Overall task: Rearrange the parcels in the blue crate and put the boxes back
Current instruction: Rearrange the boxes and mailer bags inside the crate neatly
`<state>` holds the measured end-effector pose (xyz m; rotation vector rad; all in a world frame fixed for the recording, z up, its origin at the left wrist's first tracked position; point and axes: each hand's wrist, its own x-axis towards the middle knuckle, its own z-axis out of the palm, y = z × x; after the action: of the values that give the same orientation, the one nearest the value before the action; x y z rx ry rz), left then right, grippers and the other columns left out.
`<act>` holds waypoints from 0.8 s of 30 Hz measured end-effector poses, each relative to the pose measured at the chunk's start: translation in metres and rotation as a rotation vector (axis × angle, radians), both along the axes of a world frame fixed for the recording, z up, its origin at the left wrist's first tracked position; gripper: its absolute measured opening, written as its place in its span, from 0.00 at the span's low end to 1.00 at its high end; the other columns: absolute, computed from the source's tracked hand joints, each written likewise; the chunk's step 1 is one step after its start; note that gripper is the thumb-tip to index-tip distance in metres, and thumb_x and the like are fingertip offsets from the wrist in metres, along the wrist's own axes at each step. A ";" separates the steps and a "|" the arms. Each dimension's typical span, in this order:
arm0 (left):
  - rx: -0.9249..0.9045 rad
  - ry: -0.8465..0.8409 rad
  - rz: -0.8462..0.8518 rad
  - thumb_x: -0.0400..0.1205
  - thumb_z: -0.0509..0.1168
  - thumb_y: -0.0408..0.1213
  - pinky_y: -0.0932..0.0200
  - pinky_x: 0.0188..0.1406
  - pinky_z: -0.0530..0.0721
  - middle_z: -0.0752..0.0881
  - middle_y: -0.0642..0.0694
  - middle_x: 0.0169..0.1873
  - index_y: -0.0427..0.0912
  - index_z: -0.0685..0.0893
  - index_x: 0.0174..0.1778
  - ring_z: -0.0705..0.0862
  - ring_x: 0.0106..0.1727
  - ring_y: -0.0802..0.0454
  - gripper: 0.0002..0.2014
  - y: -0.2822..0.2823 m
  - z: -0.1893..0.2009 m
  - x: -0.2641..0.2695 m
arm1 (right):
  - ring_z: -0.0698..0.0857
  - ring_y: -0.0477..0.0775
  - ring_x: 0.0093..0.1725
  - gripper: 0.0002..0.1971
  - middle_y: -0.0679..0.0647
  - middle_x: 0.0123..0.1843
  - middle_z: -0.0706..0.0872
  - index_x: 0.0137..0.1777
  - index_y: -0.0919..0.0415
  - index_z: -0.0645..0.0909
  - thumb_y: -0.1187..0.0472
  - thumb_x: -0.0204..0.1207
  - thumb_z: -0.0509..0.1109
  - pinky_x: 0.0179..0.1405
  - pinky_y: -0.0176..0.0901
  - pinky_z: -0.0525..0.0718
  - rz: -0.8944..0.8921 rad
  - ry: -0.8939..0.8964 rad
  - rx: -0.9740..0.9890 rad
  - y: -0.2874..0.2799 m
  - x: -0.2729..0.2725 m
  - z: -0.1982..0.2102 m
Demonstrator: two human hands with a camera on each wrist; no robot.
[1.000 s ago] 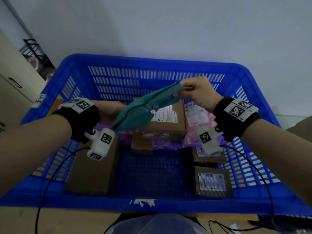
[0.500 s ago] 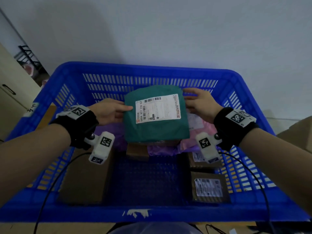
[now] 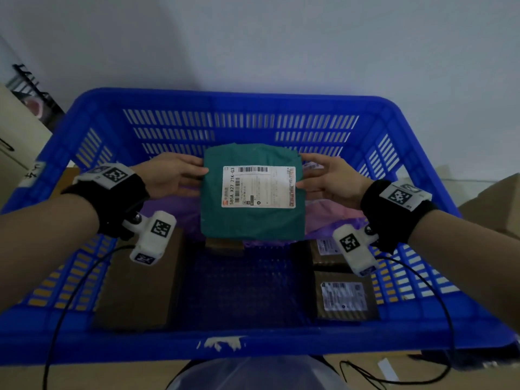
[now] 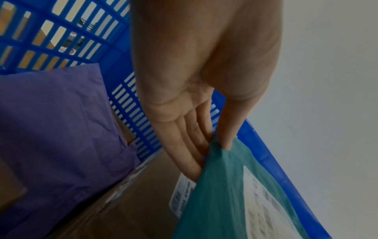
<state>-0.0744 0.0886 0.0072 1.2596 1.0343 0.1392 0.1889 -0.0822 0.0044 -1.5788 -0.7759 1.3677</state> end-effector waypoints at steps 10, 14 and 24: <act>-0.167 0.212 -0.389 0.46 0.87 0.40 0.55 0.45 0.91 0.90 0.38 0.55 0.43 0.82 0.62 0.91 0.51 0.45 0.45 -0.014 -0.014 -0.016 | 0.91 0.51 0.42 0.25 0.53 0.44 0.93 0.56 0.55 0.82 0.85 0.71 0.65 0.45 0.49 0.90 0.241 0.050 -0.183 -0.037 -0.005 -0.034; -0.165 0.282 -0.517 0.38 0.88 0.45 0.62 0.38 0.89 0.92 0.40 0.47 0.41 0.87 0.53 0.92 0.44 0.49 0.44 -0.026 -0.040 -0.019 | 0.91 0.50 0.42 0.22 0.52 0.43 0.92 0.54 0.59 0.82 0.85 0.71 0.65 0.40 0.45 0.91 0.341 0.051 -0.302 -0.049 -0.016 -0.049; -0.232 0.528 -0.527 0.79 0.66 0.22 0.64 0.35 0.90 0.92 0.44 0.32 0.35 0.85 0.47 0.91 0.33 0.56 0.06 -0.051 -0.085 -0.007 | 0.89 0.52 0.40 0.21 0.52 0.42 0.91 0.58 0.65 0.80 0.86 0.71 0.65 0.42 0.45 0.89 0.338 0.041 -0.581 -0.054 -0.032 -0.093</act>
<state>-0.0814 0.0372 -0.0776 1.3411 1.0815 -0.7321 0.1567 -0.1359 -0.0890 -1.9054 -0.6736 1.9966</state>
